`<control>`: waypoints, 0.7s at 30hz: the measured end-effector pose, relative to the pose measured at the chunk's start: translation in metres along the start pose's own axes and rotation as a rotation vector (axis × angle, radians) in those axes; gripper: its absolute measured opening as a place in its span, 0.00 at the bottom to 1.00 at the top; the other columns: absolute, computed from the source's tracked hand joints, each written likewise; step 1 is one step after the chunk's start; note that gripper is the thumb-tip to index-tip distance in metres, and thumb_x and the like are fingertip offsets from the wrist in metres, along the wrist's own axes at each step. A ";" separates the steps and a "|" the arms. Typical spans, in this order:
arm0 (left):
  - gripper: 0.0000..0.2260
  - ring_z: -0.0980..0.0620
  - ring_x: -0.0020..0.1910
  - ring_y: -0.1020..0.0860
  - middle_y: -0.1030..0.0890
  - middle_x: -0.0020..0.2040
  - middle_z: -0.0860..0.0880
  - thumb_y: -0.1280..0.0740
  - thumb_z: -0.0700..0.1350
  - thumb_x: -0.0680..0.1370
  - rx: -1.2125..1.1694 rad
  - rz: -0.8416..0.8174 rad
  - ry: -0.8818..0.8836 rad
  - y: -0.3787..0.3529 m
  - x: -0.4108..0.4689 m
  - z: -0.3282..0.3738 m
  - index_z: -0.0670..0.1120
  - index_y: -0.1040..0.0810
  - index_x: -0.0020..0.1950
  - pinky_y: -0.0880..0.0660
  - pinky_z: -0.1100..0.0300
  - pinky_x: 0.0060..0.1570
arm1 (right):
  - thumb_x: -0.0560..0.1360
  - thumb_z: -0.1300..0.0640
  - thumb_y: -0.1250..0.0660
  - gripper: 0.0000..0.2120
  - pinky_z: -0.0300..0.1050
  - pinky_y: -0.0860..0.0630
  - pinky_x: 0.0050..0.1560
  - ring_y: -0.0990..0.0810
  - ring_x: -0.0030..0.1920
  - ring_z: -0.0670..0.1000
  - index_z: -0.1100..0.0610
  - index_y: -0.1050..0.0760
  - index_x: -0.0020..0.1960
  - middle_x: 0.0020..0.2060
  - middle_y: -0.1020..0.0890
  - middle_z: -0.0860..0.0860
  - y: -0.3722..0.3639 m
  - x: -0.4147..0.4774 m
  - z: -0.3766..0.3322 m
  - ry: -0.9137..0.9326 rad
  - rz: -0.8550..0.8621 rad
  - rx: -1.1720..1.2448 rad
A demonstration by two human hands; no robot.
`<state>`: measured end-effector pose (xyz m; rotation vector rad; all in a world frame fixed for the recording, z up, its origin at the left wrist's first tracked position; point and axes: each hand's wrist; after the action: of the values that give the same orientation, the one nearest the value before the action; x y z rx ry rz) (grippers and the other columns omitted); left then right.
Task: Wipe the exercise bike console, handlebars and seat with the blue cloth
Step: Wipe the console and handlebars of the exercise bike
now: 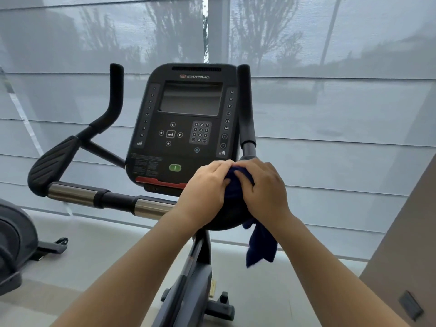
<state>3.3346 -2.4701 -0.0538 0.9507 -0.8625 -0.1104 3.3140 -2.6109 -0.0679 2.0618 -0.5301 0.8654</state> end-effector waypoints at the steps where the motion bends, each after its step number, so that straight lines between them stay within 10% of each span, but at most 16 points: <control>1: 0.18 0.44 0.60 0.29 0.27 0.65 0.48 0.41 0.39 0.78 -0.011 -0.006 0.022 -0.001 0.001 -0.001 0.45 0.32 0.69 0.38 0.61 0.60 | 0.77 0.58 0.38 0.09 0.38 0.33 0.47 0.25 0.47 0.52 0.52 0.21 0.54 0.47 0.19 0.47 -0.001 0.003 0.001 -0.009 -0.010 -0.007; 9: 0.13 0.45 0.53 0.27 0.23 0.56 0.48 0.38 0.42 0.77 -0.013 -0.093 0.013 0.034 -0.018 0.002 0.48 0.28 0.62 0.31 0.53 0.57 | 0.77 0.56 0.36 0.09 0.44 0.26 0.52 0.20 0.48 0.50 0.52 0.20 0.54 0.47 0.16 0.49 0.024 -0.005 -0.016 0.102 -0.149 0.125; 14: 0.12 0.48 0.52 0.29 0.23 0.55 0.50 0.40 0.44 0.78 0.023 0.076 -0.010 0.068 -0.022 0.005 0.49 0.28 0.61 0.33 0.58 0.54 | 0.75 0.47 0.36 0.10 0.33 0.37 0.55 0.27 0.53 0.48 0.47 0.19 0.52 0.50 0.20 0.46 0.030 0.015 -0.038 0.227 0.051 0.048; 21: 0.19 0.51 0.70 0.42 0.38 0.71 0.52 0.48 0.51 0.81 0.303 -0.109 0.203 0.042 -0.050 -0.027 0.54 0.41 0.72 0.39 0.46 0.66 | 0.70 0.46 0.28 0.10 0.48 0.29 0.52 0.23 0.53 0.52 0.51 0.19 0.45 0.49 0.19 0.48 -0.012 0.004 -0.030 0.252 -0.028 -0.112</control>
<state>3.3079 -2.4046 -0.0597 1.2698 -0.6495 0.0250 3.3121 -2.5797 -0.0581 1.8217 -0.4014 1.0377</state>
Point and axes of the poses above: each hand's wrist, its own x-axis towards the middle knuckle, its own y-axis out of the back of the hand, z = x × y
